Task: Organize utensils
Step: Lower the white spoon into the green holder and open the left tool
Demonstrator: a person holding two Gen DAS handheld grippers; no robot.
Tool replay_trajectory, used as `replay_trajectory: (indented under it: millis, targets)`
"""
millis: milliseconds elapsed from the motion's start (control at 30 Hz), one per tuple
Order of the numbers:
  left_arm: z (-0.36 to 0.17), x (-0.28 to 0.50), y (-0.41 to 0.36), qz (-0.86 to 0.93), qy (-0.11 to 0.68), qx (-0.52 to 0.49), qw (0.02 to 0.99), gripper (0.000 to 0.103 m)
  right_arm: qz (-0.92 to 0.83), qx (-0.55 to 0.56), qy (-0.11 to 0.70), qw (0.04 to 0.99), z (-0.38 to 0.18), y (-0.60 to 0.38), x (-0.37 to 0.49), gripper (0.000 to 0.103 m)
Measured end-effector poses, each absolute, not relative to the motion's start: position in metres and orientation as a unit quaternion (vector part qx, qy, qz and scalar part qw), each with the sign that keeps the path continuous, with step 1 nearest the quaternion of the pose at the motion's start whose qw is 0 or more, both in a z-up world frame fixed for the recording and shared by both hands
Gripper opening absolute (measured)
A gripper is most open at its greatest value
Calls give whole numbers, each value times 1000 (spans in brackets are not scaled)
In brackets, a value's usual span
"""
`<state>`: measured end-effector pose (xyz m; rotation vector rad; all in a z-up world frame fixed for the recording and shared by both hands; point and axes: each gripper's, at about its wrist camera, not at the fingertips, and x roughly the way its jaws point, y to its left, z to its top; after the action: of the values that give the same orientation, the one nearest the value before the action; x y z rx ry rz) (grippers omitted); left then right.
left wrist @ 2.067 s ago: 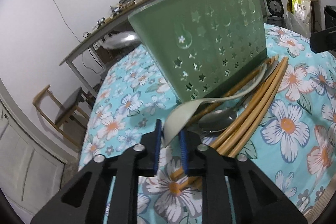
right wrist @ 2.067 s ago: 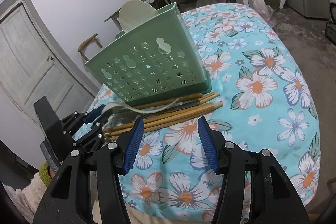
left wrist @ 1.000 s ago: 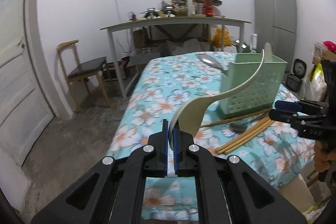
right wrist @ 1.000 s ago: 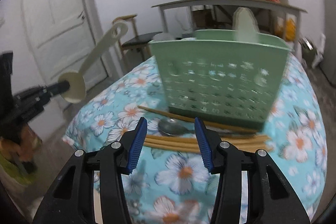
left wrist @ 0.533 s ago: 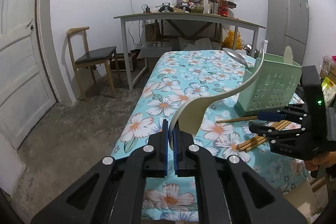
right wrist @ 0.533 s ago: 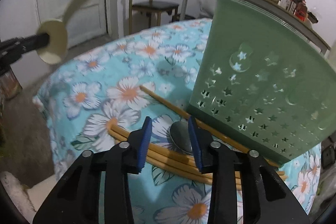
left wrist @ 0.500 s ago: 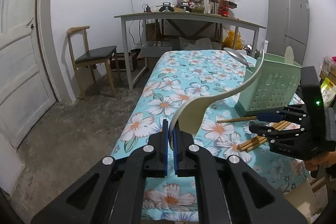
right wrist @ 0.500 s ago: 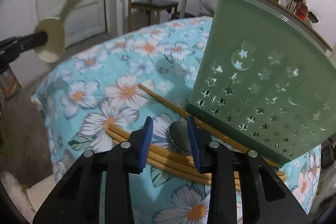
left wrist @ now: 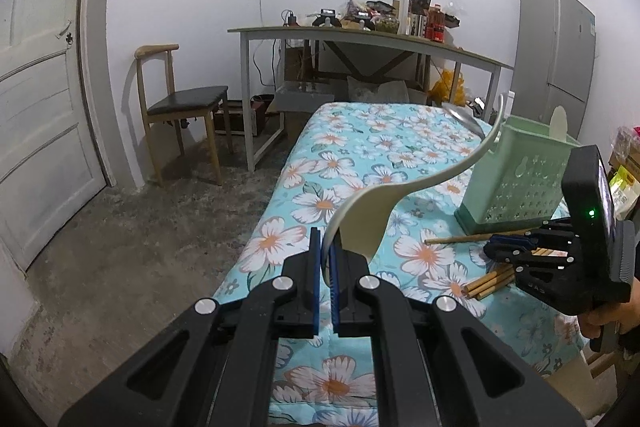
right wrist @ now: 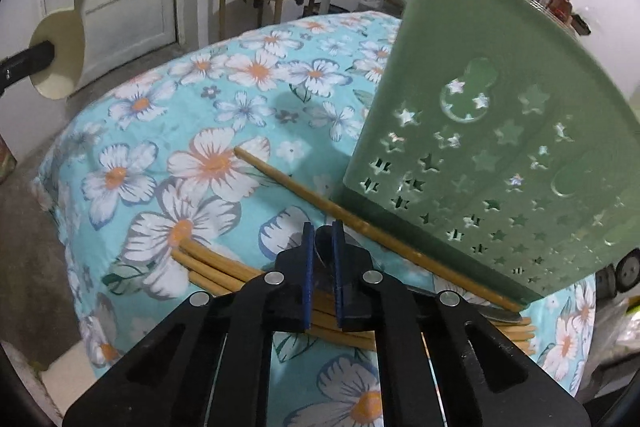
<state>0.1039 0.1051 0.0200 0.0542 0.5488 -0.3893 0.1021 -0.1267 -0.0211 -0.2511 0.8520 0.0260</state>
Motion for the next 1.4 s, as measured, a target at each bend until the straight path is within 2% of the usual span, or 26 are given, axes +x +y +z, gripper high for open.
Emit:
replay_trajectory:
  millis: [367,533,700,1167,1400]
  targets:
    - [57,94,116,-219,237,-22,946,3,-12,-31,333,942,50,-175,51,1]
    - [74,87,109,-228,216,-10,949,3,-17,52,295,954,85,-221,20,0]
    - [86,82,91,-238,197,27,951,3,-25,114,273,955,95,-252,9,0]
    - [100,88,-10,-204,113,325,916,4,-21,157,246,956,94,-283,-14,0]
    - [105,100,-38,-176,79,429,882,4,-14,171,237,956,93,-291,-20,0]
